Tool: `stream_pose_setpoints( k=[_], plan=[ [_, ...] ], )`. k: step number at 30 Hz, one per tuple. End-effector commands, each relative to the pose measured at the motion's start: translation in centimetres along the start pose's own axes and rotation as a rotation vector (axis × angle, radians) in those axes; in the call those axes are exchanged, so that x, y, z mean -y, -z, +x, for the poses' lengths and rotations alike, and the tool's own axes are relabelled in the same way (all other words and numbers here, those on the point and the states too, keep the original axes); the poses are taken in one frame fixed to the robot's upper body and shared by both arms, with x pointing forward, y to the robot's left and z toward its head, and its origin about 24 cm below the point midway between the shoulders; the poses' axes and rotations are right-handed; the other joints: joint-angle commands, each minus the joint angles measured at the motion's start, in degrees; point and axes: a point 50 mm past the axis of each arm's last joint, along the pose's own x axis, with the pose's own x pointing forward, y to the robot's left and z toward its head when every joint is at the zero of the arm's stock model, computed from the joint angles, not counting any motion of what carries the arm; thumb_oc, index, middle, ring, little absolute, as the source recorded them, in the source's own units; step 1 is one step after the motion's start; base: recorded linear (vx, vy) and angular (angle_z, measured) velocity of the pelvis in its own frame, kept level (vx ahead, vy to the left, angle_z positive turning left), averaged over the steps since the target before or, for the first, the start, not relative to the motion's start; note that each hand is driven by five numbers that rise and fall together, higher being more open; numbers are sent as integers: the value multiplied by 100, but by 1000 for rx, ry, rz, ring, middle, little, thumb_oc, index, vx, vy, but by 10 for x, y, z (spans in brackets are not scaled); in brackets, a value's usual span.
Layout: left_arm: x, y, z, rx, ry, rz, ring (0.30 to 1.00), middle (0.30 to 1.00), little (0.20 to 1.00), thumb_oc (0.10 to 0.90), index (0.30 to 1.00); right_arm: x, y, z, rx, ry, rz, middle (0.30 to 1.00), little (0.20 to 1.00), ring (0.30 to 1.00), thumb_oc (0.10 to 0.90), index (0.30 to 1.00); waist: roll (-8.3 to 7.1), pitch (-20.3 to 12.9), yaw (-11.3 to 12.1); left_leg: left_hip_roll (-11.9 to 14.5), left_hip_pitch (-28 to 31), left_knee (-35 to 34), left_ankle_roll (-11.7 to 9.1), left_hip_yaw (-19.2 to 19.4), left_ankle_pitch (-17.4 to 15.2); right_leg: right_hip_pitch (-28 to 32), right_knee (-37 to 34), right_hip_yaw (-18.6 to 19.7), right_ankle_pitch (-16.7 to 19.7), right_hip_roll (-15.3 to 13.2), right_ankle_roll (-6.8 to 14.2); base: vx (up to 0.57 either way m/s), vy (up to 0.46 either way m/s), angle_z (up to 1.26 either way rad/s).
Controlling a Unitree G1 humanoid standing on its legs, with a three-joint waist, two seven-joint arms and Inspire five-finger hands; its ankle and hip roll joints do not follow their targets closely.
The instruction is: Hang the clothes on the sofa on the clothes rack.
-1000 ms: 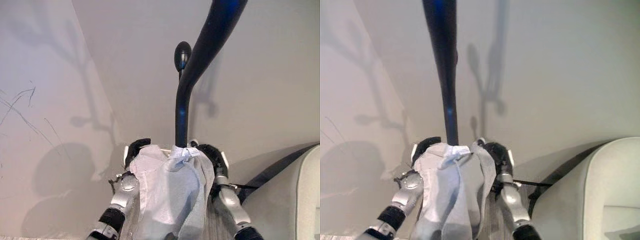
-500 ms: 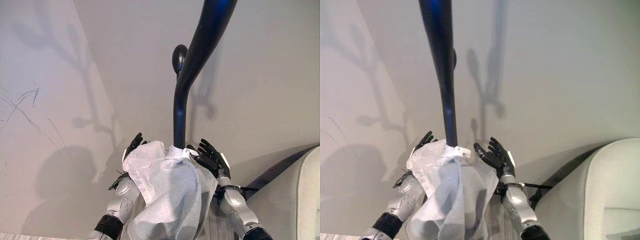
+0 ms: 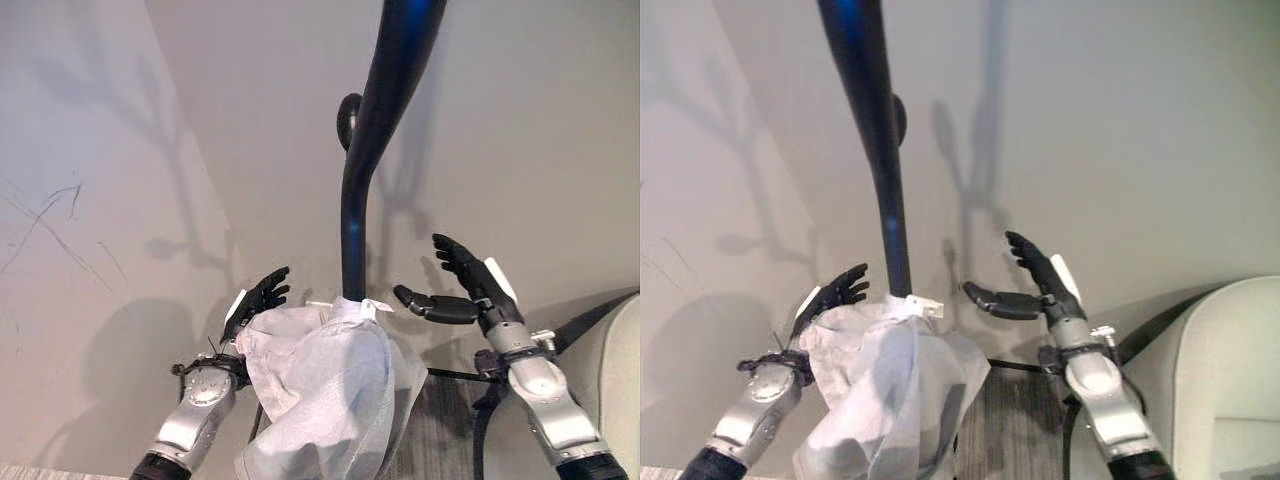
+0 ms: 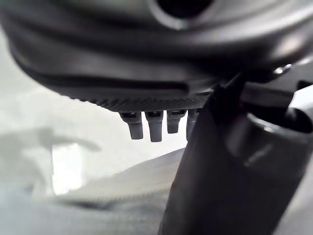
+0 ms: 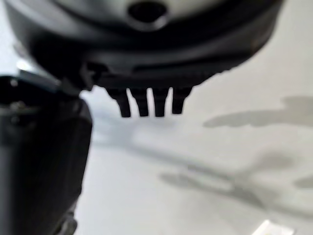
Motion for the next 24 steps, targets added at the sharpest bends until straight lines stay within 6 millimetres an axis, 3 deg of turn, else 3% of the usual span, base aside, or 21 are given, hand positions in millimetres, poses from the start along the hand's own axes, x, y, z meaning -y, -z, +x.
stream_pose_setpoints(
  k=[1,6,13,14,16,17,21,22,23,24],
  plan=[
    [-9,-51,7,267,3,131,900,900,900,800,900,18,-34,3,194,18,-103,900,900,900,800,900,-327,-595,130,-4,338,27,9,-26,-804,-325,31,171,97,-248,453,0,0,0],
    [-31,-46,-20,276,-53,187,900,900,900,800,900,37,-21,-14,120,45,-163,900,900,900,800,900,-336,-567,145,0,342,27,6,-36,-825,-322,37,140,69,-247,440,2,-7,0],
    [-25,-13,-35,231,-90,99,900,900,900,800,900,26,11,-43,26,134,99,900,900,900,800,900,-373,-463,111,17,320,27,-24,-64,-815,-338,60,118,28,-225,422,-12,-28,3],
    [-21,3,-40,181,-87,68,900,900,900,800,900,22,22,-52,-4,184,197,900,900,900,800,900,-375,-430,104,26,317,27,-28,-69,-809,-340,71,111,18,-221,418,-40,-36,6],
    [-20,29,-49,87,-132,-63,900,900,900,800,900,12,40,-66,-56,274,386,900,900,900,800,900,-375,-401,106,25,322,27,-36,-70,-795,-337,81,84,3,-208,409,-20,-35,16],
    [-20,30,-49,87,-131,-63,900,900,900,800,900,12,41,-66,-55,274,387,900,900,900,800,900,-377,-400,105,25,324,27,-36,-73,-796,-334,80,82,2,-209,408,-11,-24,14],
    [-18,60,-58,-9,-146,-282,900,900,900,800,900,-4,66,-79,-93,392,709,900,900,900,800,900,-362,-361,127,39,321,27,-58,-93,-760,-333,96,49,-25,-197,397,-9,-15,4],
    [-18,60,-58,-8,-145,-283,900,900,900,800,900,-4,66,-79,-92,391,710,900,900,900,800,900,-362,-358,124,40,323,27,-58,-94,-761,-331,96,48,-26,-197,397,8,-14,3],
    [-12,82,-63,-46,-189,-592,900,900,900,800,900,-17,85,-88,-145,454,874,900,900,900,800,900,-365,-371,142,49,328,27,-69,-98,-752,-323,100,37,-42,-190,391,21,-17,3],
    [-8,92,-65,-62,-195,-708,900,900,900,800,900,-24,94,-92,-169,472,945,900,900,900,800,900,-368,-373,146,54,343,27,-74,-105,-756,-308,100,33,-53,-182,388,32,-27,3]
  ],
)
